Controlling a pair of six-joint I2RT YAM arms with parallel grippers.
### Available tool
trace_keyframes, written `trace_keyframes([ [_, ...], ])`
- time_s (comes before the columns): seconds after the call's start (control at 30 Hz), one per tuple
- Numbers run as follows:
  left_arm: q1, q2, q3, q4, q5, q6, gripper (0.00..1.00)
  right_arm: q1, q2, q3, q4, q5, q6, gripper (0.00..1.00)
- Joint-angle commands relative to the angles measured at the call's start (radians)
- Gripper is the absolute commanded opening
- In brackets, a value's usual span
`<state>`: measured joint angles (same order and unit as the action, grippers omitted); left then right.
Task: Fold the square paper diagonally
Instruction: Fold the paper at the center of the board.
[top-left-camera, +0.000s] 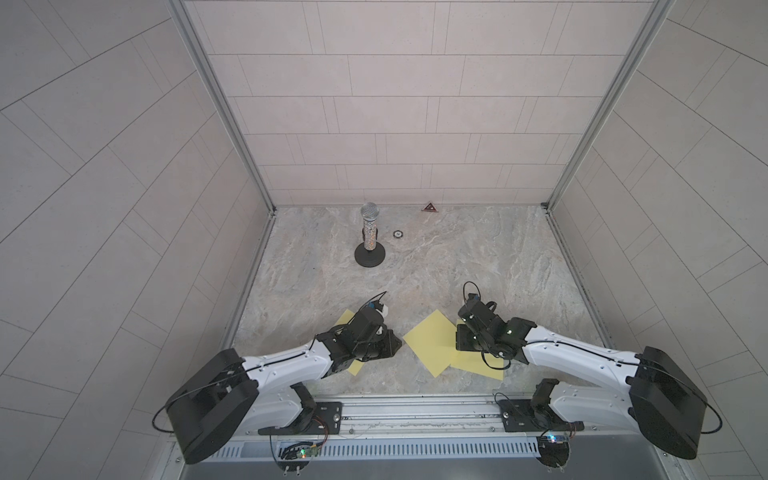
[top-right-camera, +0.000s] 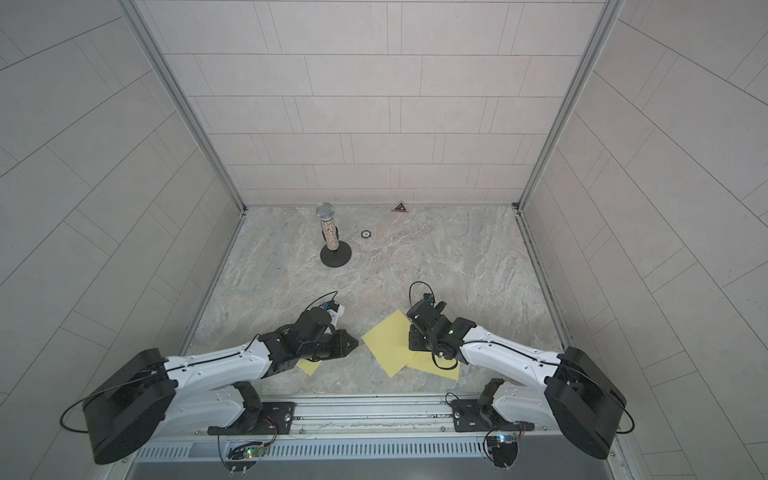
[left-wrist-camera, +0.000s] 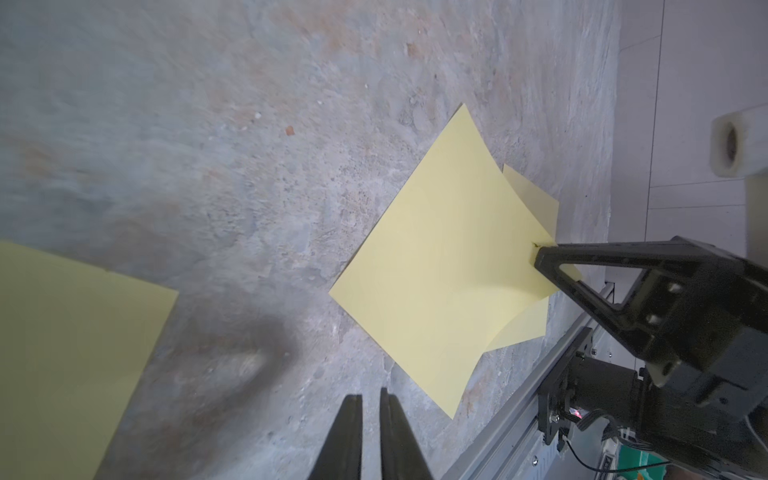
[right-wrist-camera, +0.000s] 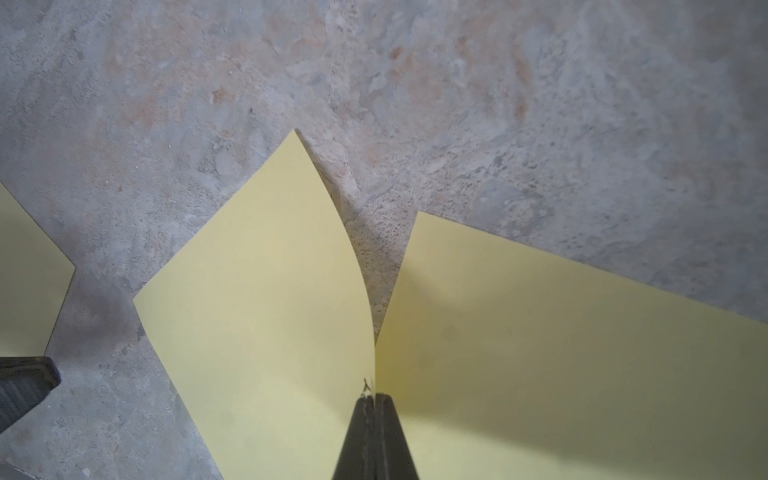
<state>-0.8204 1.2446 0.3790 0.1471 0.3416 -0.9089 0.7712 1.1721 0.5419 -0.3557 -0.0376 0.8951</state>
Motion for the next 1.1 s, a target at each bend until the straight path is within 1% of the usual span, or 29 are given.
trace_keyframes([
  [0.0,0.004,0.078,0.031,0.068,0.05,0.043,0.13,-0.004,-0.006,0.024,-0.008,0.009,-0.011,0.0],
  [0.2,0.005,0.15,0.078,0.075,0.02,0.073,0.09,-0.004,-0.005,0.024,-0.009,-0.009,-0.017,0.0],
  [0.67,0.006,0.198,0.125,0.048,-0.067,0.112,0.09,-0.004,-0.001,0.023,0.003,-0.031,-0.019,0.0],
  [0.93,0.011,0.255,0.128,0.076,-0.056,0.113,0.08,-0.004,0.003,0.018,0.014,-0.041,-0.017,0.0],
  [1.07,0.01,0.276,0.127,0.061,-0.077,0.127,0.07,-0.004,0.003,0.019,0.014,-0.045,-0.016,0.0],
])
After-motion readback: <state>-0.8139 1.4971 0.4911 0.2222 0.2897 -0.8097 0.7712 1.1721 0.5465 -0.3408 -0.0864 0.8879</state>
